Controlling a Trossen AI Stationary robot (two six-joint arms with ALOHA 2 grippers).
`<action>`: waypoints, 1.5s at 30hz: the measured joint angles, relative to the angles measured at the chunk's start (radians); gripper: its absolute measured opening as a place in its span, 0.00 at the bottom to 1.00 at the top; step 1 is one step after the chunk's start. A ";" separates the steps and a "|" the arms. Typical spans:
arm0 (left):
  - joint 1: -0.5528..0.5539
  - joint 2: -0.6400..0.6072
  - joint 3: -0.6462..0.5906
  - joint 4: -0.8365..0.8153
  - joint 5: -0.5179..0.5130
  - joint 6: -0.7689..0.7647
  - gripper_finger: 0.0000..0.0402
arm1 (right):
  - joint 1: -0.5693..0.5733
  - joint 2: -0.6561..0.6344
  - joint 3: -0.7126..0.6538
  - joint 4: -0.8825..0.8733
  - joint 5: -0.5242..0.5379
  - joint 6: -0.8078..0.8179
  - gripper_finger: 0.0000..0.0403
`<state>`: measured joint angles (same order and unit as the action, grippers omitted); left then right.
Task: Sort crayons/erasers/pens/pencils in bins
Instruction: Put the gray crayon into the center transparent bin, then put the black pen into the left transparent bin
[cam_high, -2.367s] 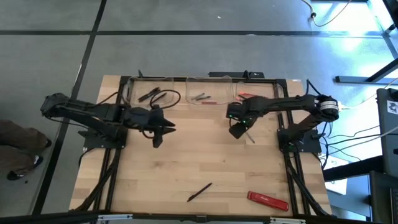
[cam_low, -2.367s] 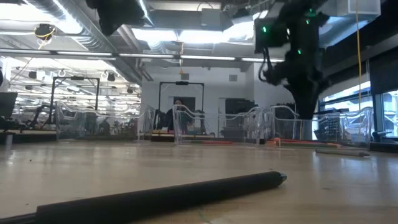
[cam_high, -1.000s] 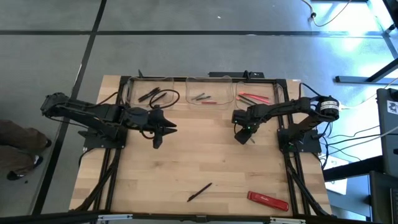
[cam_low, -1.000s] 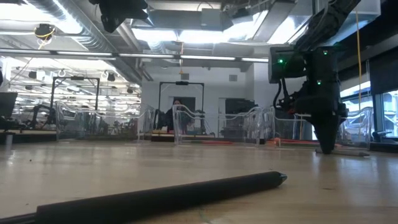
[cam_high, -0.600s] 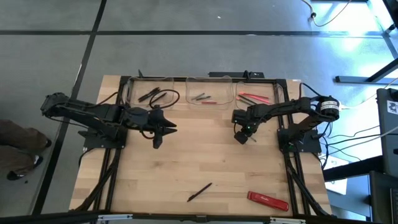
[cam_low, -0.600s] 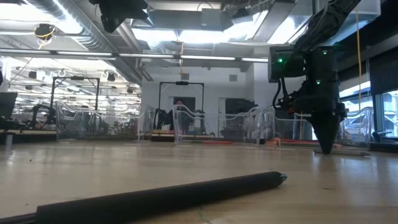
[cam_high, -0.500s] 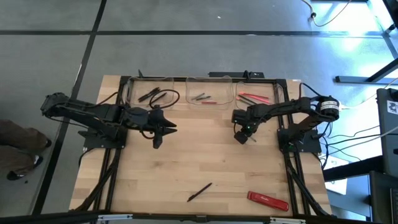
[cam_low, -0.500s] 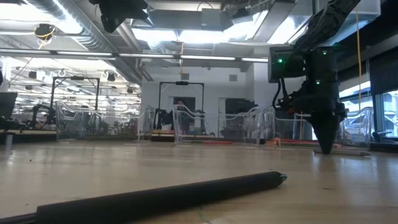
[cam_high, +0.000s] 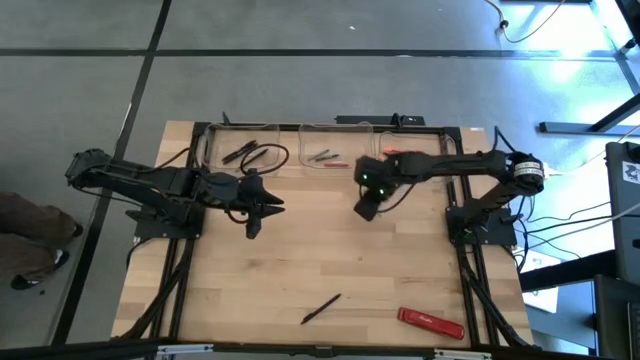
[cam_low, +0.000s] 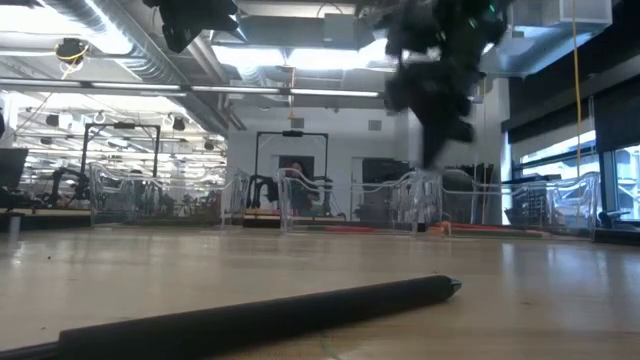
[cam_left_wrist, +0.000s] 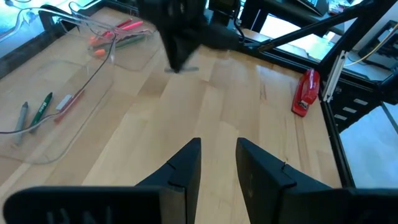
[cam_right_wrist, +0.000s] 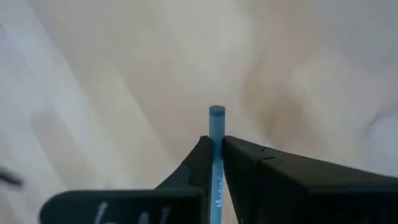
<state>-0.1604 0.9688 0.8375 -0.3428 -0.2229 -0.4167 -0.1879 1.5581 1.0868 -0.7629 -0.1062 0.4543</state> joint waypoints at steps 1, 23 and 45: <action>0.000 0.000 0.000 0.000 0.000 0.000 0.23 | -0.006 -0.001 0.038 0.002 0.032 -0.027 0.08; 0.003 0.000 0.000 -0.003 -0.273 0.069 0.23 | -0.328 0.239 0.307 0.227 0.138 -0.463 0.09; 0.011 0.000 0.000 -0.008 -0.277 0.066 0.23 | -0.367 0.295 0.307 0.259 0.130 -0.468 0.29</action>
<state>-0.1490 0.9688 0.8375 -0.3504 -0.5003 -0.3510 -0.5545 1.8529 1.3938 -0.5044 0.0243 -0.0134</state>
